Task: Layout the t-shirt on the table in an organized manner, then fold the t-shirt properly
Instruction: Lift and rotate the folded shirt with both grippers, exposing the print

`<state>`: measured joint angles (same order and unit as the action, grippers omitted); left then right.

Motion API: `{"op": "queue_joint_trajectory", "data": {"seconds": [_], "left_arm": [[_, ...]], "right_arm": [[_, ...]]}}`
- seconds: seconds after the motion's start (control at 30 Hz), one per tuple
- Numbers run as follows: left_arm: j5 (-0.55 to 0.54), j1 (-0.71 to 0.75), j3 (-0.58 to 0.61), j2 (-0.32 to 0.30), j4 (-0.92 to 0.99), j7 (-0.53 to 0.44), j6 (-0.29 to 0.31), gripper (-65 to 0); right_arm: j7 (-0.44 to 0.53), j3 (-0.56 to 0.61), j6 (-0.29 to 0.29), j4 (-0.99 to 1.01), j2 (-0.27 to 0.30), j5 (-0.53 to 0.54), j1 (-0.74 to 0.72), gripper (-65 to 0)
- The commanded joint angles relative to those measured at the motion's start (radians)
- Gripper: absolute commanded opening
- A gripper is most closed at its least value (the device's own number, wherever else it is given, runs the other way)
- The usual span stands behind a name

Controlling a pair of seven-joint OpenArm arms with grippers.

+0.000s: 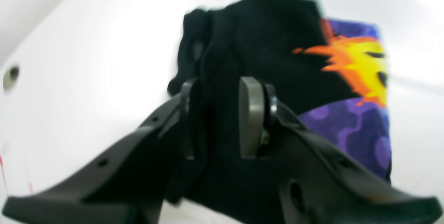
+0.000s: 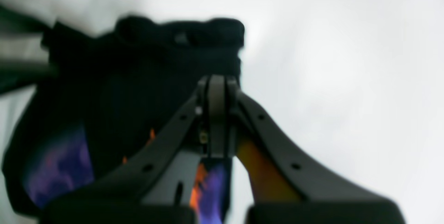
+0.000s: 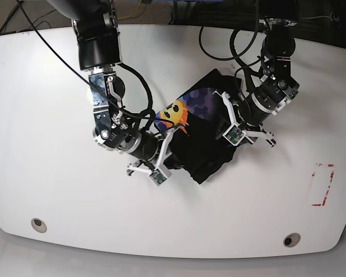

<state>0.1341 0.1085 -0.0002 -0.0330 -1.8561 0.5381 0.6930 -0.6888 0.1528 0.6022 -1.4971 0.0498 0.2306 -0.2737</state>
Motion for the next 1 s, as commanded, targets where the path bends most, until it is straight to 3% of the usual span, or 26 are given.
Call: {"op": "queue_joint_trajectory", "data": {"seconds": [0.0, 0.4, 0.57, 0.97], "left_arm": [[-0.018, 0.02, 0.006, 0.011, -0.021, -0.019, 0.005, -49.2], [-0.017, 0.086, -0.001, 0.005, 0.039, -0.02, 0.005, -49.3], [-0.017, 0.079, -0.021, -0.023, 0.128, -0.022, 0.005, -49.3], [-0.017, 0.015, -0.037, -0.069, 0.283, -0.097, 0.005, -49.3]], "right_arm": [[0.09, 0.032, 0.005, 0.091, -0.006, 0.019, -0.054, -65.0], [0.294, 0.067, 0.012, 0.369, -0.021, 0.019, -0.075, -65.0], [0.341, 0.092, 0.014, 0.404, 0.008, 0.019, -0.052, -65.0], [0.338, 0.107, 0.005, 0.269, 0.08, 0.019, 0.078, -65.0]]}}
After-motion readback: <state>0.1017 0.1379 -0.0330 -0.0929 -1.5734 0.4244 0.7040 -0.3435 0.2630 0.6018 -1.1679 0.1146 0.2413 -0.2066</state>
